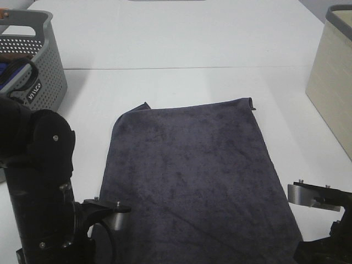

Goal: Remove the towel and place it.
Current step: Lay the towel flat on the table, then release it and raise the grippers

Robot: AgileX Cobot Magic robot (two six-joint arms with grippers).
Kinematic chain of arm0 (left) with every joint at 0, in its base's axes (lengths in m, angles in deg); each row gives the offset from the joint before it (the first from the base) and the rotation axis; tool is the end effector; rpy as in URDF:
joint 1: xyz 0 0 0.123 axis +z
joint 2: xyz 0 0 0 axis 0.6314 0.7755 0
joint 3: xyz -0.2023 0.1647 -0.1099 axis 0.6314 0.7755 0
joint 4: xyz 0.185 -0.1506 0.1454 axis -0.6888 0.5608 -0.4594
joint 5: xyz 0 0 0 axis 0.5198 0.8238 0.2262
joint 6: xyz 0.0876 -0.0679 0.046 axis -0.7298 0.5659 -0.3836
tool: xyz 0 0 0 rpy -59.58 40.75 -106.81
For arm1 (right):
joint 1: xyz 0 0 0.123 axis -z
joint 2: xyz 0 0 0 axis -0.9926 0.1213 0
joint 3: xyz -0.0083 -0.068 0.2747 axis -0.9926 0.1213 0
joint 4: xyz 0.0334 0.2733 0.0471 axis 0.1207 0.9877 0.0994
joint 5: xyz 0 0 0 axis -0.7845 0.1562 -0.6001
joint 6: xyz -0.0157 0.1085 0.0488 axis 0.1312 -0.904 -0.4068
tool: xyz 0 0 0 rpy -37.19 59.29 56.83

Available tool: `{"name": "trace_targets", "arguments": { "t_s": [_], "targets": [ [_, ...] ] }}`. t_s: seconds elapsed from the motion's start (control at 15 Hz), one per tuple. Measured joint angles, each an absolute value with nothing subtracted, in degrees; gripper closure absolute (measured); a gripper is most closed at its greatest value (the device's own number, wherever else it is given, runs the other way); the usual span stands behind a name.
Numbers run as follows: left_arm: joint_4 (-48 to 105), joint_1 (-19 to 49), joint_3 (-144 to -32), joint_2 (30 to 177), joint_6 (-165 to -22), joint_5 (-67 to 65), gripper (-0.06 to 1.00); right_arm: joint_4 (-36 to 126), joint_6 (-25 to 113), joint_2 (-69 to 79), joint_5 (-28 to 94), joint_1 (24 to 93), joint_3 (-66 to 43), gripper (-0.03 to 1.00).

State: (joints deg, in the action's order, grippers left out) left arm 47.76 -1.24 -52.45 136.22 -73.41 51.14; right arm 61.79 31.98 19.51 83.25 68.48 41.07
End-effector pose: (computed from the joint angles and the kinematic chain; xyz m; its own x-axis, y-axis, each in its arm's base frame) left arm 0.1554 -0.2034 0.0595 -0.7691 0.5378 0.3453 0.3988 0.8261 -0.3982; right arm 0.1450 0.0824 0.0846 -0.8993 -0.1939 0.3920 -0.0650 0.9457 0.3185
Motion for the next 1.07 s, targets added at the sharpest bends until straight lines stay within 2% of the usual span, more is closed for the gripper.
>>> {"name": "trace_targets", "arguments": {
  "t_s": [0.27, 0.4, 0.47, 0.6, 0.67, 0.73, 0.8, 0.87, 1.07],
  "targets": [
    [50.28, -1.19, -52.50, 137.82, -73.81, 51.54, 0.92, 63.97, 33.81, 22.15, 82.73, 68.48, 41.07, 0.96],
    [51.20, -1.19, -52.50, 137.82, -73.81, 51.83, 0.81, 64.08, 33.92, 22.15, 82.51, 68.48, 41.07, 0.92],
    [52.05, -1.19, -52.50, 137.82, -73.81, 52.06, 0.69, 64.19, 33.92, 22.15, 82.51, 68.48, 41.07, 0.84],
    [52.97, -1.19, -52.56, 137.59, -73.58, 53.32, 0.51, 64.82, 33.98, 22.15, 82.56, 68.48, 41.07, 0.64],
    [53.26, -1.19, -52.68, 137.42, -72.72, 54.12, 0.42, 65.57, 34.09, 22.09, 82.68, 68.48, 41.07, 0.59],
    [53.26, -1.19, -52.73, 136.96, -72.03, 54.64, 0.35, 66.03, 34.09, 21.69, 82.73, 68.48, 41.07, 0.48],
    [53.26, -1.19, -52.73, 136.45, -71.86, 54.98, 0.33, 66.09, 34.09, 21.35, 82.79, 68.48, 41.07, 0.37],
    [53.26, -1.19, -52.73, 136.22, -71.86, 55.21, 0.30, 66.14, 34.09, 20.49, 82.96, 68.48, 41.07, 0.32],
    [52.86, -1.19, -54.91, 133.58, -71.86, 57.45, 0.28, 66.09, 34.09, 16.94, 83.19, 68.48, 40.09, 0.27]
  ]
}}
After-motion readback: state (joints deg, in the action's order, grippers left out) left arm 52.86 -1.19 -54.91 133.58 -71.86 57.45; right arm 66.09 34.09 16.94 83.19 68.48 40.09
